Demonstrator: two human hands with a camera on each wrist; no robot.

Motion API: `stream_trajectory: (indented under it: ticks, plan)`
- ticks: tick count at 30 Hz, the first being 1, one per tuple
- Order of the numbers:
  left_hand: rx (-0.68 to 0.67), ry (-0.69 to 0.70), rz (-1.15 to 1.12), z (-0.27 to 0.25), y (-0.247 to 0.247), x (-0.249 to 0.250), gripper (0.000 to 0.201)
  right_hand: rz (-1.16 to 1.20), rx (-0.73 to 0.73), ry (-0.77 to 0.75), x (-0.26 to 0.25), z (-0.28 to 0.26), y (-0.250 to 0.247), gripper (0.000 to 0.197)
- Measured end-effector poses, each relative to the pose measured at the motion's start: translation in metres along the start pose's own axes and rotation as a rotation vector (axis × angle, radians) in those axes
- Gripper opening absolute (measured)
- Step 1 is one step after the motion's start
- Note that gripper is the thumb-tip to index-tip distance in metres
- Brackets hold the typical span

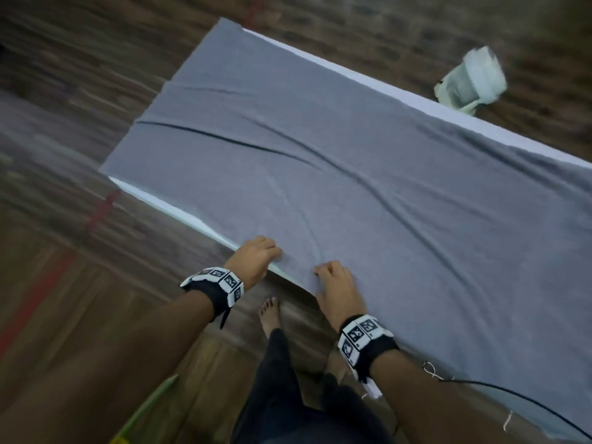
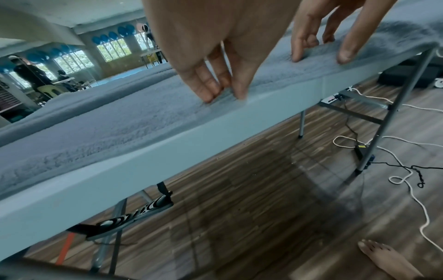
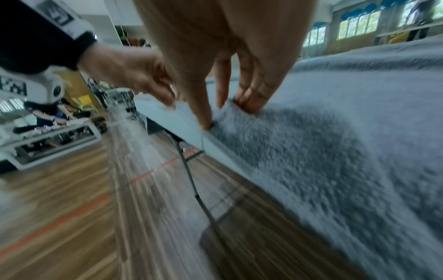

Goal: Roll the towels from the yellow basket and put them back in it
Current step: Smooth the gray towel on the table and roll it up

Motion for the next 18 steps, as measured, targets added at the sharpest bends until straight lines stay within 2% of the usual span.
stream_trajectory:
  ticks: [3, 7, 8, 10, 13, 18]
  plan:
    - [-0.052, 0.052, -0.062, 0.001, -0.001, -0.013, 0.032, 0.054, 0.039, 0.02, 0.003, -0.003, 0.014, 0.028]
    - [-0.212, 0.099, -0.141, -0.016, -0.005, -0.031, 0.021, 0.0, -0.025, 0.038, -0.008, -0.007, 0.016, 0.018]
    - [-0.203, 0.084, -0.151, -0.019, -0.01, -0.039, 0.02, -0.011, -0.019, 0.028, -0.015, -0.002, 0.014, 0.018]
    - [-0.092, 0.029, -0.147, -0.021, -0.024, -0.065, 0.022, 0.011, -0.014, -0.009, -0.034, 0.02, 0.015, 0.02]
    - [0.049, -0.114, -0.129, -0.014, -0.046, -0.126, 0.025, 0.074, -0.054, -0.078, -0.075, 0.071, 0.021, 0.021]
    - [0.089, -0.357, 0.007, -0.002, -0.092, -0.238, 0.033, 0.062, -0.149, -0.163, -0.147, 0.159, 0.04, 0.029]
Point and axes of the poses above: each hand's wrist, its own z-axis towards the middle knuckle, its own y-axis out of the palm, x = y × z, the point moved 1 cm from there along z, towards the middle knuckle, and after that the axes turned 15 degrees about -y, right-handed, at the moved point
